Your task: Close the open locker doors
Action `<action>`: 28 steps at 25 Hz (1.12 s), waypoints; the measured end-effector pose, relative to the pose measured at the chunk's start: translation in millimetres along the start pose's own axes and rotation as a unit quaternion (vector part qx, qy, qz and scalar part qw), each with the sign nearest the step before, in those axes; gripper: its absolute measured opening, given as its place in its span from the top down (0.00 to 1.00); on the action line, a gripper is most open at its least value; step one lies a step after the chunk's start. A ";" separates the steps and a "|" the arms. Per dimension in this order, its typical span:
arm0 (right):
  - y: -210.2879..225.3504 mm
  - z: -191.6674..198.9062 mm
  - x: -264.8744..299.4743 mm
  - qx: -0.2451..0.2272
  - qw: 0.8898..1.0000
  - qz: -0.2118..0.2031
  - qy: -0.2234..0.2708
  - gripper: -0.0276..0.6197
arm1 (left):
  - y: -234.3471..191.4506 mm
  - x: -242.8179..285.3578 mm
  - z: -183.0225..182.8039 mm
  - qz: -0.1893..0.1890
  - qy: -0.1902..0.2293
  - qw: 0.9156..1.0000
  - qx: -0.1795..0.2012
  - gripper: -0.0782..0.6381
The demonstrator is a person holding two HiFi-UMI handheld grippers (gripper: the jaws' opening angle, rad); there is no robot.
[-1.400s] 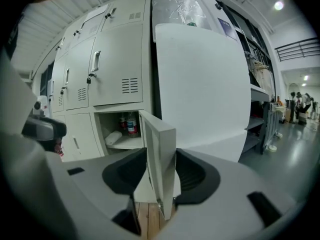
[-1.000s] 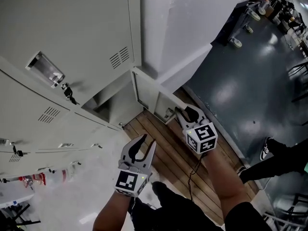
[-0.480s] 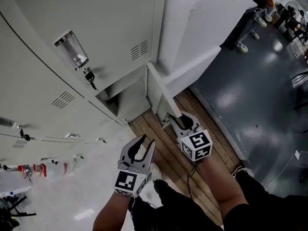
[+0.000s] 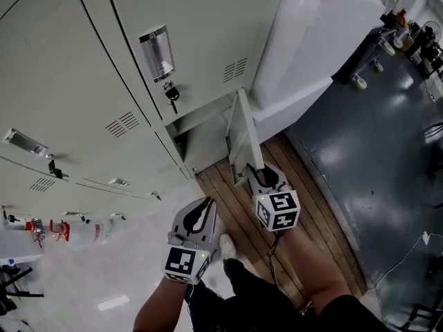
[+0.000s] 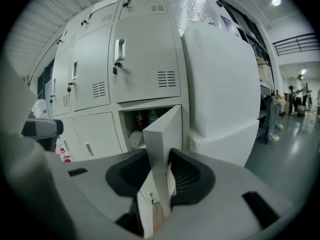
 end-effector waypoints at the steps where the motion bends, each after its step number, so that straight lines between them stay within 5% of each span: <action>1: -4.1 0.0 1.2 0.001 1.000 0.005 0.000 0.77 | -2.9 -4.3 -1.2 -0.005 0.001 1.000 0.001 0.86; 14: -58.0 0.4 30.1 0.022 0.999 0.022 0.015 0.71 | -40.5 -43.5 -11.6 -0.044 0.007 0.999 -0.009 0.89; 28: -104.4 -2.6 79.5 0.012 0.998 -0.048 0.025 0.61 | -82.5 -62.7 -15.7 -0.059 0.006 0.998 -0.010 0.89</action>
Point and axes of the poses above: the fingertips, and each gripper's own axes: x forward along the fingers, y to its right, z out of its underside, the point moved 7 cm from there along -x, backward along the fingers, and after that the axes turned 15 degrees about y, right-handed, at the moved point
